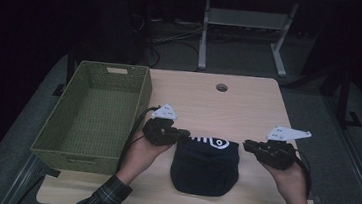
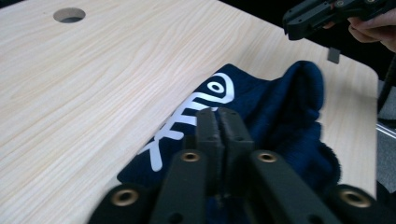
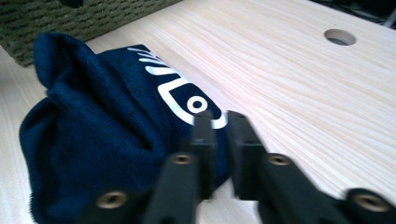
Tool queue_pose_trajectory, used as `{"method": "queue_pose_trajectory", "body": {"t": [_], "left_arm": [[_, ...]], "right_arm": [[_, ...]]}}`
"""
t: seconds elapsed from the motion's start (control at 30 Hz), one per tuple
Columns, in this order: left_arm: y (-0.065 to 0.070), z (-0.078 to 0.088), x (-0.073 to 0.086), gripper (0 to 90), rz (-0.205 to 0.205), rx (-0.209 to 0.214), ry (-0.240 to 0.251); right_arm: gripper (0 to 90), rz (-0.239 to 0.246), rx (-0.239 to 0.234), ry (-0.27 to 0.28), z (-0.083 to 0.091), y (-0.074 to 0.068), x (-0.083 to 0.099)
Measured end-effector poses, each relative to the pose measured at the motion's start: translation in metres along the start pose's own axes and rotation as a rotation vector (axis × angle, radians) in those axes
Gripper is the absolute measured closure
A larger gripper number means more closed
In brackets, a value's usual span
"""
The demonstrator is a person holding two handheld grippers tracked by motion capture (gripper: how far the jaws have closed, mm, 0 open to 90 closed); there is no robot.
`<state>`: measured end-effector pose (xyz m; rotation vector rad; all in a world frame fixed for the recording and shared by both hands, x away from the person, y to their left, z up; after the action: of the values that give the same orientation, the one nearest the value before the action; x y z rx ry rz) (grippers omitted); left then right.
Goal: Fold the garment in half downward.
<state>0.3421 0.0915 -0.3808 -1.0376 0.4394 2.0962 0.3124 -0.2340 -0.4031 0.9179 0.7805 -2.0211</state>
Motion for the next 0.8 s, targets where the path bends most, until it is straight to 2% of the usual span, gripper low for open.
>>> {"method": "queue_pose_trajectory", "body": {"t": [0.03, 0.07, 0.13, 0.23, 0.3, 0.47, 0.67, 0.8], "left_arm": [[-0.001, -0.003, 0.000, 88.8, 0.002, -0.001, -0.004], [-0.001, -0.008, 0.000, 89.9, 0.003, -0.002, -0.011], [-0.003, -0.025, 0.003, 89.9, 0.001, -0.011, -0.045], [-0.003, -0.033, 0.006, 89.9, 0.005, -0.005, -0.063], [-0.001, -0.037, 0.010, 89.9, 0.008, 0.004, -0.076], [0.005, -0.033, 0.015, 89.9, 0.002, 0.027, -0.082], [0.012, -0.023, 0.023, 89.9, -0.011, 0.040, -0.088], [0.018, -0.018, 0.028, 89.9, -0.019, 0.050, -0.091]], "right_arm": [[85.0, 0.000, 0.000, 0.000, 0.000, 0.000, 0.000], [89.3, -0.007, -0.010, -0.011, -0.007, 0.003, 0.000], [89.8, -0.015, -0.022, -0.033, -0.016, 0.007, 0.001], [89.9, -0.023, -0.041, -0.045, -0.024, 0.009, 0.004], [89.8, -0.024, -0.056, -0.076, -0.032, 0.007, 0.008], [89.8, -0.014, -0.075, -0.080, -0.034, 0.000, 0.008], [89.8, 0.009, -0.086, -0.098, -0.033, -0.018, 0.014], [89.9, 0.012, -0.090, -0.085, -0.030, -0.027, 0.017]]}}
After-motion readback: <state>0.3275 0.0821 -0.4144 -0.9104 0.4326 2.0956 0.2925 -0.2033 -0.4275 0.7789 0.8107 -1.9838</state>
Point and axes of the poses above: each handheld gripper's, and its own axes: z roughly backward along the jaws, x roughly out of its underside, y roughly to its right, the point moved 2 cm from there along -z, roughly forward along the jaws, and after that the axes turned 15 degrees about -x, right-handed, at the moved point
